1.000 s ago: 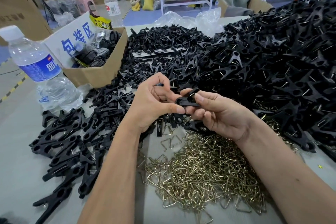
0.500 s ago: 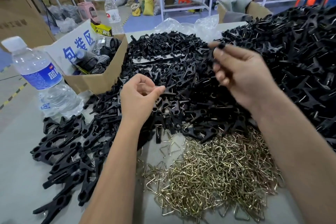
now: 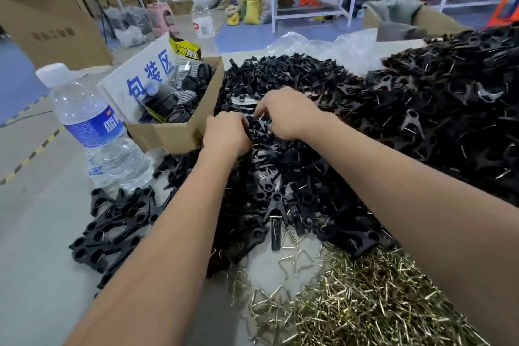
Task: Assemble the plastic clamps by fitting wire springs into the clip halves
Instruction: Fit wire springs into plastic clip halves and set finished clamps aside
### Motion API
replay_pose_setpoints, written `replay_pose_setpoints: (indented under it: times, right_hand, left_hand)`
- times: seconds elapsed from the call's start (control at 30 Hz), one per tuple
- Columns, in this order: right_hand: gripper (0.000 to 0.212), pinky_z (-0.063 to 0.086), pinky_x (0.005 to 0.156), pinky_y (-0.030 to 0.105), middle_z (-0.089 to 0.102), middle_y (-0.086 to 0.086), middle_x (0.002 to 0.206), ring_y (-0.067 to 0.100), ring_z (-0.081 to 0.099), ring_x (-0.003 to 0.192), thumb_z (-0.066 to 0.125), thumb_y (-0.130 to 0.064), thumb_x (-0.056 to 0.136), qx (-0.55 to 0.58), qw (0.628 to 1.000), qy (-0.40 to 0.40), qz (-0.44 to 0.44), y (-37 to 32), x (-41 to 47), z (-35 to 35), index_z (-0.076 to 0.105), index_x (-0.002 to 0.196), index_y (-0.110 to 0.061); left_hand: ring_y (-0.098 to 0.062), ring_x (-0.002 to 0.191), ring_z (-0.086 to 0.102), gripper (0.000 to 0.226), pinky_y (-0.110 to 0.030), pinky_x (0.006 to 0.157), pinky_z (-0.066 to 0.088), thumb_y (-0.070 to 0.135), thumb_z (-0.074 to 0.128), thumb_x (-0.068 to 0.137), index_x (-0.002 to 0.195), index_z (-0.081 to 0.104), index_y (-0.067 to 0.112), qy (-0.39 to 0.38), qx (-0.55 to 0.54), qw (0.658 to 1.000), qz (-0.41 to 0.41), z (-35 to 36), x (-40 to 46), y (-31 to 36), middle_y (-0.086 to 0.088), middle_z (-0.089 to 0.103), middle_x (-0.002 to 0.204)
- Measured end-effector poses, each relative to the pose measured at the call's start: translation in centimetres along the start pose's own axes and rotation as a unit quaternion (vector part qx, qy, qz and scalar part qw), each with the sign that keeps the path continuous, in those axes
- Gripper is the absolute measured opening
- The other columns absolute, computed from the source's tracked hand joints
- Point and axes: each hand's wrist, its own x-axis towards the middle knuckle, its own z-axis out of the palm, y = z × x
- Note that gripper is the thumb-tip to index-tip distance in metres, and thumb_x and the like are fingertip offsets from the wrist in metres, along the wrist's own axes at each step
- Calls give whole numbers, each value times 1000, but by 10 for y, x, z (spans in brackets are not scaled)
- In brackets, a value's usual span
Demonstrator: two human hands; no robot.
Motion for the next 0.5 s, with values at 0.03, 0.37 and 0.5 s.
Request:
replay_pose_setpoints:
  times: [0.03,0.37,0.5]
  right_hand:
    - [47,57,95,42,70,9,126,31,66,114,68,-4,91,-28,999,-38,-11,-2,8,5,70,133,-25]
    - [11,52,86,25,75,6,92,20,68,90,76,-15,93,104,990,82,44,16,30,21,84,100,-12]
    - [17,56,91,31,78,4,93,16,69,85,67,-16,100,236,949,191,80,22,20,18,81,107,-10]
  left_hand:
    - [-29,121,59,35,-34,96,42,22,76,90,122,67,29,1,-9,1000,-2,1,4,-2,-5,69,125]
    - [-2,74,64,29,-22,77,53,17,87,82,66,70,34,91,-282,954,-45,-2,17,-21,16,68,73]
    - [-6,83,64,20,-26,84,51,19,80,90,76,71,31,158,-293,942,-42,-6,14,-16,14,68,83]
